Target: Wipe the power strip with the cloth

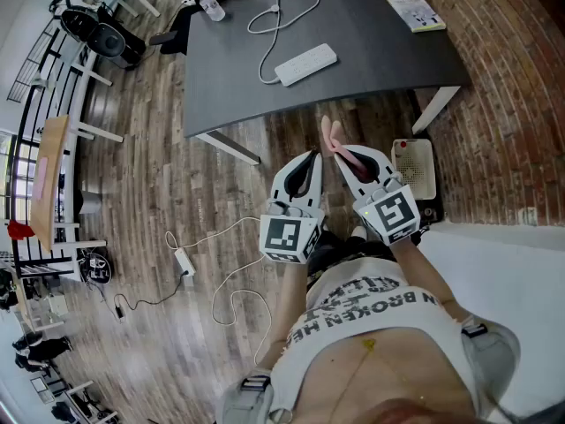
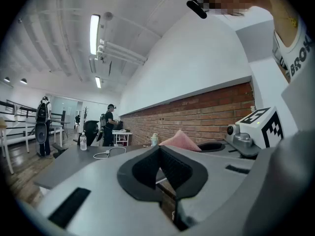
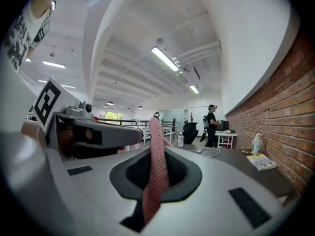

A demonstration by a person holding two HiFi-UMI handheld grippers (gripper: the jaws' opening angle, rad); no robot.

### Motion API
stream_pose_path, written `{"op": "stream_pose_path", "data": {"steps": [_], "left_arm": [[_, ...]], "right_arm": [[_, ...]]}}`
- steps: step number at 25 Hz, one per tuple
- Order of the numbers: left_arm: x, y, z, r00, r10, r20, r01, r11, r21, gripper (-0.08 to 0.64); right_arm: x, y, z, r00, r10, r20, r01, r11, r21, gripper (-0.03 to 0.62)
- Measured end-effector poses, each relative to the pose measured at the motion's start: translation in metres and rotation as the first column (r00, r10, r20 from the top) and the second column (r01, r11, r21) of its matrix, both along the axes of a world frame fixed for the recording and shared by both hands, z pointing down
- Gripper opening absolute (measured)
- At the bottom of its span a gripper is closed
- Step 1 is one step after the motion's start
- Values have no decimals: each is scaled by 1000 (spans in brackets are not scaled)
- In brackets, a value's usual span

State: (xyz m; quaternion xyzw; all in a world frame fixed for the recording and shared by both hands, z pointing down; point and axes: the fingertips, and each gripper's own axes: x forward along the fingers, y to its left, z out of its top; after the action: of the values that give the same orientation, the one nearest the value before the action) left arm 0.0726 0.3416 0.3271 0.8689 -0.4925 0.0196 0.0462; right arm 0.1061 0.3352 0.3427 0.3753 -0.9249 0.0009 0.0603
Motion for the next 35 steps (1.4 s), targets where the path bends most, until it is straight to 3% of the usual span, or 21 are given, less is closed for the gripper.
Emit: {"op": "stream_pose_path", "data": {"steps": [11,18,25,35], "left_arm": [[20,-27,13,999,-41,-28,40,999,-17,5],[12,-70,24,999,-39,-31,38,999,-22,5],[-20,-158,37,997,-29,-67,28,999,-24,5],[-72,-299,48,996,52,-78,-57,996,-69,5]], "right_arm": [[33,-27,11,1000,7,13,-7,1000,-6,17],[30,-67,22,1000,10,8,-11,1000,10,17],[-1,-147,34,1000,18,-13,-18,1000,-13,17],[-71,-288,41,997,23,-71,-28,997,-66,17]]}}
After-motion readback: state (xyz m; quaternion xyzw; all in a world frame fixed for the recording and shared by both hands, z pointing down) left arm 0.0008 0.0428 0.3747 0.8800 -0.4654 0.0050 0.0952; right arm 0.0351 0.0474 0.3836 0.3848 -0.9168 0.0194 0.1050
